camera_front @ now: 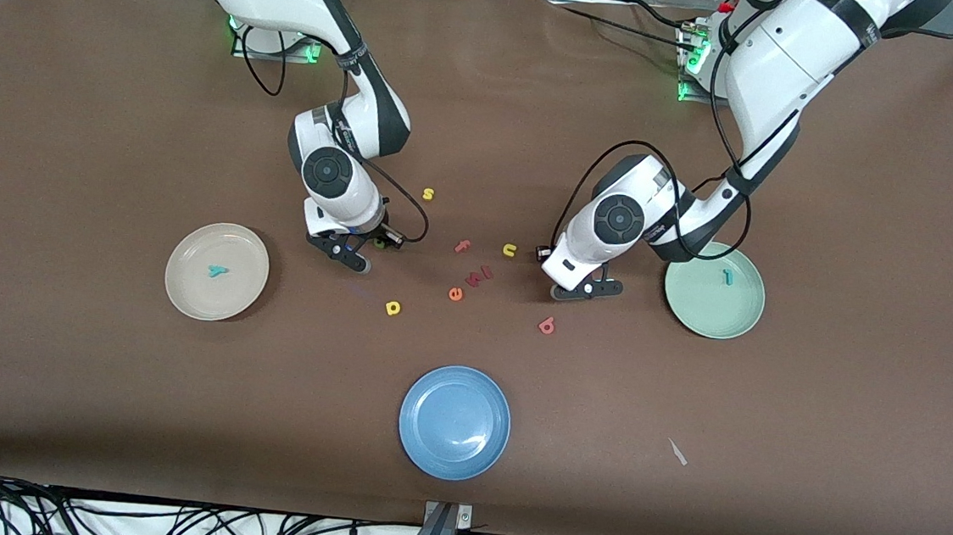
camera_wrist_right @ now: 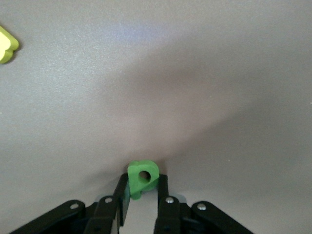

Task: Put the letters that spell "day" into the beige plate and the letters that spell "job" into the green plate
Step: 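Grasp the green p with the right gripper while the left gripper grasps o, then drop the p on the beige plate while the left gripper drops o on green plate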

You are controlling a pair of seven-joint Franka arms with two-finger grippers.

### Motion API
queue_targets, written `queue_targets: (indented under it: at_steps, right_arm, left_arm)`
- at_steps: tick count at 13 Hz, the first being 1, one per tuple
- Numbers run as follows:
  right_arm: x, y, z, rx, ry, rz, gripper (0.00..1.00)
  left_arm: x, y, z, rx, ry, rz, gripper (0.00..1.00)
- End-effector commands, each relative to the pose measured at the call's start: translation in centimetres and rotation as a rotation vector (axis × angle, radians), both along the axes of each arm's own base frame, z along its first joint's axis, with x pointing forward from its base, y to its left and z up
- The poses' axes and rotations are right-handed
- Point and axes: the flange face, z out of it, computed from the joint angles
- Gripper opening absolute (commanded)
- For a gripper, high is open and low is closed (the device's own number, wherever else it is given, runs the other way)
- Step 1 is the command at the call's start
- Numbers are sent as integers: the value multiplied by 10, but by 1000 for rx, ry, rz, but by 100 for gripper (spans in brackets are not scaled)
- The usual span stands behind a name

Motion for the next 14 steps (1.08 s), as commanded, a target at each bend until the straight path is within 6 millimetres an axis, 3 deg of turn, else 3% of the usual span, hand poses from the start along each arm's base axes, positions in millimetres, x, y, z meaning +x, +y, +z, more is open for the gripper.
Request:
queue_targets:
  at_steps: [1,4,6,9,12,14]
  right_arm:
    - [8,-3,9,-11,-7,20,14]
    - [28,-20,35,-42,33,77,14]
    - [42,-53,55,-56,64,208,14]
    - [60,-110,68,-55,95,408,14]
    - [78,-163,70,-60,94,522,14]
    - [85,-190,69,-44,94,594,14]
  left_arm:
    - [3,3,2,23,-23,-1,0]
    - [11,8,25,61,-16,-7,0]
    - [19,16,48,101,-3,-8,0]
    - [34,26,78,180,24,-61,0]
    - [52,59,104,210,29,-123,0]
    - [55,88,109,220,64,-174,0]
